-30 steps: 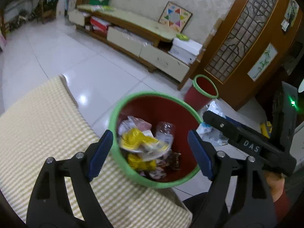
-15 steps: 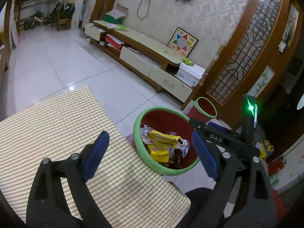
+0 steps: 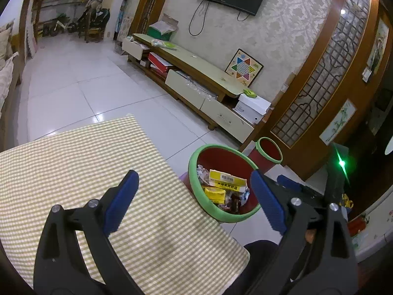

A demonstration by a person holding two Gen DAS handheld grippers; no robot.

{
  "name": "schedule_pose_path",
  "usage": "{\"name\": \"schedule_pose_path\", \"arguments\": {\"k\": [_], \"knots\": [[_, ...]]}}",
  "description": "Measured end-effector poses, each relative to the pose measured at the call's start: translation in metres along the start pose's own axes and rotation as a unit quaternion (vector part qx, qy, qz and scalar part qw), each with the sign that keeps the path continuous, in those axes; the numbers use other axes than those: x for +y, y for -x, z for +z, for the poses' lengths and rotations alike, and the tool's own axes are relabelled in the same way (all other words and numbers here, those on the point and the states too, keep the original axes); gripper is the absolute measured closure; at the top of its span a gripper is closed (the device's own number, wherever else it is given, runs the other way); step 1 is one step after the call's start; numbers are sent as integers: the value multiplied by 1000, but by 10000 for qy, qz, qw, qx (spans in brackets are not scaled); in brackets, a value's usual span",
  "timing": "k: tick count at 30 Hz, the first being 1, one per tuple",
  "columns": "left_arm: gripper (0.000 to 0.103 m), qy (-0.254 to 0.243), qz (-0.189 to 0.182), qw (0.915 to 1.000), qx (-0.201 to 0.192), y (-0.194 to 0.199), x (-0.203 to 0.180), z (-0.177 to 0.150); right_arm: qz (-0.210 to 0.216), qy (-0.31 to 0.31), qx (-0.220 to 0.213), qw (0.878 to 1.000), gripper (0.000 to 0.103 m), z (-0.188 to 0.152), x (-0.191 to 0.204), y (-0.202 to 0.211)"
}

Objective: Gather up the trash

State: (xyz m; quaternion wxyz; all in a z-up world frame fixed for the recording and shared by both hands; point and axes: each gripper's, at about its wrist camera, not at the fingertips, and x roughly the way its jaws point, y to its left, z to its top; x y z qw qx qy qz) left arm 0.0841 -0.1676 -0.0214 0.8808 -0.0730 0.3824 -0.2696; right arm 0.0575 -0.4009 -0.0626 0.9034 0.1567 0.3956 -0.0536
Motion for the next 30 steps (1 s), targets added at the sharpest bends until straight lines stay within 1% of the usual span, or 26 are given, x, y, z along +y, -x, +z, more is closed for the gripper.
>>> {"name": "schedule_pose_path", "arguments": {"k": [2, 4, 7, 10, 14, 18, 21, 24, 26, 28, 30], "knots": [[13, 59, 33, 10000, -37, 5, 3, -2, 26, 59, -73, 10000, 14, -1, 7, 8], [11, 161, 106, 9998, -107, 12, 7, -6, 47, 113, -220, 9997, 10, -3, 15, 20], [10, 243, 262, 9992, -206, 23, 11, -12, 79, 205, -370, 9991, 9, -5, 25, 31], [6, 336, 386, 9983, -262, 33, 18, -17, 82, 321, -542, 9980, 7, -8, 33, 40], [6, 418, 527, 9970, -375, 45, 26, -22, -47, 511, -929, 9943, 7, -10, 47, 55], [6, 364, 704, 9952, -568, 57, 31, -20, -282, 724, -1240, 9892, 7, -13, 60, 68], [6, 325, 790, 9938, -708, 67, 33, -18, -319, 815, -1451, 9855, 7, -13, 69, 78], [6, 322, 846, 9925, -822, 75, 35, -16, -284, 888, -1725, 9806, 7, -13, 77, 88], [6, 354, 880, 9922, -810, 77, 37, -16, -230, 928, -1804, 9789, 7, -13, 80, 92], [6, 388, 829, 9926, -799, 78, 38, -17, -183, 918, -1899, 9773, 7, -12, 82, 96], [6, 403, 809, 9929, -773, 78, 39, -18, -81, 791, -1890, 9788, 7, -12, 80, 97]]}}
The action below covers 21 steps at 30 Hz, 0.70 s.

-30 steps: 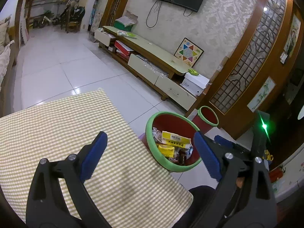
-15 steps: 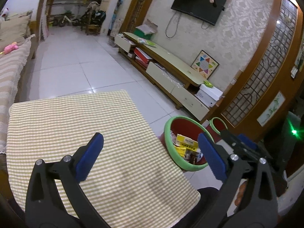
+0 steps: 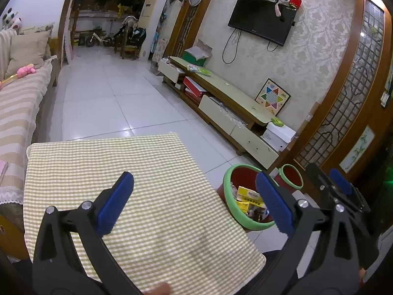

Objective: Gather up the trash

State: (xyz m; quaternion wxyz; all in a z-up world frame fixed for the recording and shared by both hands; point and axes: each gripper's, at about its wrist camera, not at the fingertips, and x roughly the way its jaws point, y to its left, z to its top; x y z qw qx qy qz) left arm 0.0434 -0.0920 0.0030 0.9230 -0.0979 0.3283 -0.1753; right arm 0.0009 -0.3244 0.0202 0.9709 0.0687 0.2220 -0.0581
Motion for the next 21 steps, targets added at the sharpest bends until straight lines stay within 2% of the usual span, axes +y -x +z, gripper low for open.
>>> {"name": "schedule_pose_path", "arguments": {"k": [4, 10, 13, 21], "knots": [[6, -71, 25, 10000, -65, 2, -4, 1, 110, -216, 31, 9997, 7, 1, -4, 1], [6, -111, -11, 9999, -98, 3, -6, 1, -30, -114, 1, 9999, 7, 0, -2, 4], [6, -138, -31, 9999, -72, 2, -7, 0, -171, -101, -209, 9996, 7, -2, -1, 7], [5, -165, -45, 9998, -85, 4, -6, 1, -119, -100, -118, 9998, 7, -3, 1, 3]]}}
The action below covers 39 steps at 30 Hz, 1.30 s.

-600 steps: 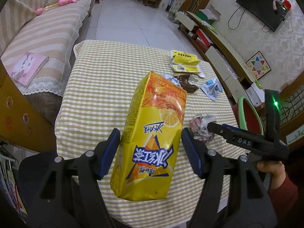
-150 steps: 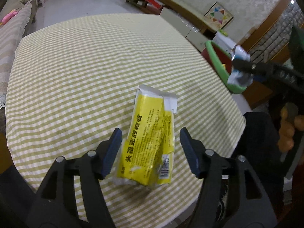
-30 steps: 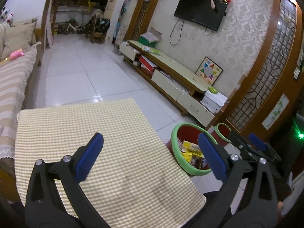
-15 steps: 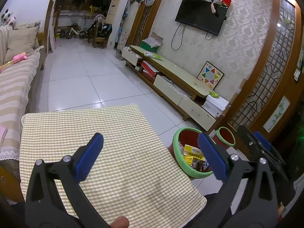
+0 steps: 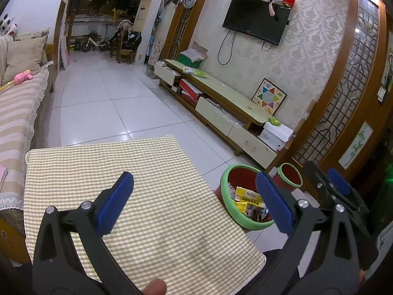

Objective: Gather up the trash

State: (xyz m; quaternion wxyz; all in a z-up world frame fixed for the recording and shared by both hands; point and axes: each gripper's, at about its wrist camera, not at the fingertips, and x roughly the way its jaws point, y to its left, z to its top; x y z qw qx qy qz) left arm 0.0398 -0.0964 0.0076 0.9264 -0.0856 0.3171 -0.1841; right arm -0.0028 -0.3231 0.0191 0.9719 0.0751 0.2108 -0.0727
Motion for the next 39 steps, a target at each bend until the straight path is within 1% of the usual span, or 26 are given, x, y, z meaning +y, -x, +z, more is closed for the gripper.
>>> {"name": "schedule_pose_path", "arguments": {"k": [10, 15, 26, 31, 39], "knots": [[5, -46, 66, 9999, -90, 2, 2, 0, 17, 6, 126, 9999, 7, -4, 0, -6], [5, -29, 58, 9998, -202, 4, 2, 0, 5, 10, 128, 9999, 7, -5, -1, -6], [5, -58, 159, 9997, -185, 5, 3, 0, 20, -3, 191, 9998, 7, -6, -5, -6], [5, -129, 281, 9993, -190, 5, 2, 0, 23, -1, 197, 9998, 7, -6, -5, -6], [5, -163, 312, 9993, -152, 4, 0, -1, 24, 6, 219, 9998, 7, -10, -8, -8]]}}
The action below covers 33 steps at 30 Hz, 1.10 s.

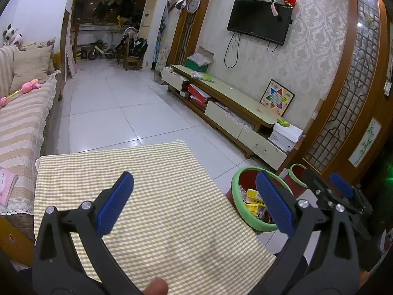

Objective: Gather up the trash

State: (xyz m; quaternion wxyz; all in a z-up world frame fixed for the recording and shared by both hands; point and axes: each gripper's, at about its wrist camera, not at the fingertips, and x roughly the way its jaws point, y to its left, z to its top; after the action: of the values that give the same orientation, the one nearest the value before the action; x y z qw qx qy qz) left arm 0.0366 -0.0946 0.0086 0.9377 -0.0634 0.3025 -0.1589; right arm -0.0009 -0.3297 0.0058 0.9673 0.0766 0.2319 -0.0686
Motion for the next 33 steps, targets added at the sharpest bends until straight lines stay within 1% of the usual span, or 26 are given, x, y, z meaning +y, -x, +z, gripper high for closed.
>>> {"name": "schedule_pose_path", "arguments": {"k": [5, 9, 14, 18, 29, 33], "knots": [[5, -8, 50, 10000, -48, 0, 2, -2, -17, 16, -17, 10000, 7, -1, 0, -1], [5, -88, 124, 9998, -146, 2, 3, -5, -36, 63, -40, 10000, 7, -7, 0, -1], [5, -187, 178, 9995, -173, 5, 2, -4, -53, 47, -28, 10000, 7, -8, -1, -2], [5, -123, 143, 9997, -162, 6, 4, -3, -71, 31, 9, 10000, 7, -12, -5, -2], [5, -13, 189, 9998, -74, 3, 6, -1, -86, 23, 55, 9999, 7, -11, -7, -3], [5, 145, 87, 9998, -55, 2, 10, -2, -90, 36, 105, 9999, 7, -15, -9, -5]]}}
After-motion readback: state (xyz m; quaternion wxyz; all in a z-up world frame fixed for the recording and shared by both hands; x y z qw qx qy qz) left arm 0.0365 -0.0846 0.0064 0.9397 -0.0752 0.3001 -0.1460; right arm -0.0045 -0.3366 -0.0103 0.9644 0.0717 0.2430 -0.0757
